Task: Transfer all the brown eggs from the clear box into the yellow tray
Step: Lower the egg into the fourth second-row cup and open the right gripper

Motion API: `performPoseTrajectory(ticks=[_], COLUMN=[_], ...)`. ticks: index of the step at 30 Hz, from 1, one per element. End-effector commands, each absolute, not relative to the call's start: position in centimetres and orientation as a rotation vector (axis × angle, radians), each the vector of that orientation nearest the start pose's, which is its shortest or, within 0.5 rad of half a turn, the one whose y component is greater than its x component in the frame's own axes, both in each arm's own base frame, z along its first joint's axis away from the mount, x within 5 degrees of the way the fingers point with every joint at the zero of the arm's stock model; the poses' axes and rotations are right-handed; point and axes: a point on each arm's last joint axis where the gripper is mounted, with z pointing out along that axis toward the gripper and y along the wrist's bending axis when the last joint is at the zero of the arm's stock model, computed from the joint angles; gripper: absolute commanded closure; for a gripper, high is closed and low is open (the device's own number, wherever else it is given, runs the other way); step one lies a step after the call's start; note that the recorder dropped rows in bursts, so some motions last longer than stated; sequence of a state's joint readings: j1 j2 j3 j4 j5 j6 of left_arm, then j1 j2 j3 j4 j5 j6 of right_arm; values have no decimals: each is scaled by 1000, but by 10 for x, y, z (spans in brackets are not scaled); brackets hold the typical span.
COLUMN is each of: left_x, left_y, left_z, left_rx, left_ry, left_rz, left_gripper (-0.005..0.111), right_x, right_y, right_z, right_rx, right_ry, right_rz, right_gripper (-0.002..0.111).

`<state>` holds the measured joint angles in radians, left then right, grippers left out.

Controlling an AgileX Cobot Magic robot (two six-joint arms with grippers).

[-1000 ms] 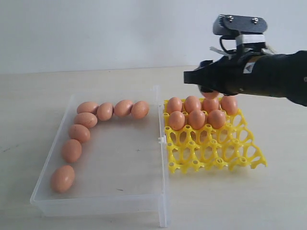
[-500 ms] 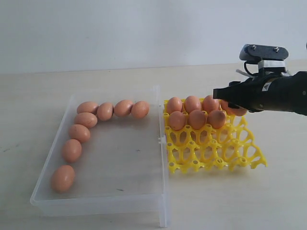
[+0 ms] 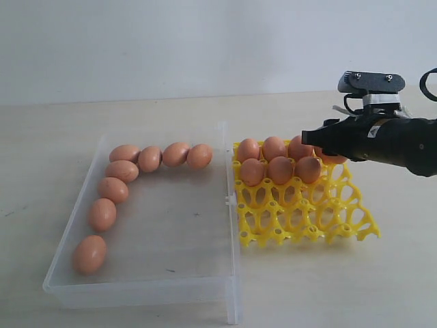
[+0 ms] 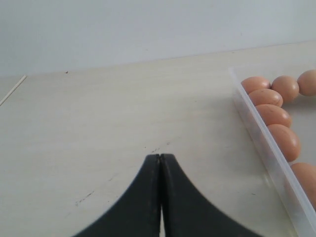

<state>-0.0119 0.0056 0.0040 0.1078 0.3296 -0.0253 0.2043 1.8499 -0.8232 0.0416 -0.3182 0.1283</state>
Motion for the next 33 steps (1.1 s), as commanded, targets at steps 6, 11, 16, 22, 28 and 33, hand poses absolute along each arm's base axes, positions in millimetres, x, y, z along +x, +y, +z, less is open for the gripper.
performPoseTrajectory(ticks=[6, 11, 16, 22, 28, 33], left_x=[54, 54, 54, 54, 54, 54], left_y=[2, 2, 2, 2, 2, 2], left_z=[185, 185, 185, 185, 185, 185], left_rx=[49, 49, 49, 49, 49, 49], left_ry=[1798, 1798, 1798, 1798, 1798, 1798], left_rz=[72, 72, 72, 72, 72, 72], left_gripper=[107, 107, 107, 107, 107, 107], right_x=[347, 347, 347, 344, 345, 345], right_y=[69, 69, 69, 69, 69, 69], right_z=[140, 139, 136, 129, 125, 122], right_rx=[-57, -85, -91, -97, -97, -98], right_ry=[2209, 2214, 2224, 2232, 2242, 2244], right_rz=[185, 179, 177, 176, 174, 174], right_gripper=[108, 108, 108, 108, 108, 108])
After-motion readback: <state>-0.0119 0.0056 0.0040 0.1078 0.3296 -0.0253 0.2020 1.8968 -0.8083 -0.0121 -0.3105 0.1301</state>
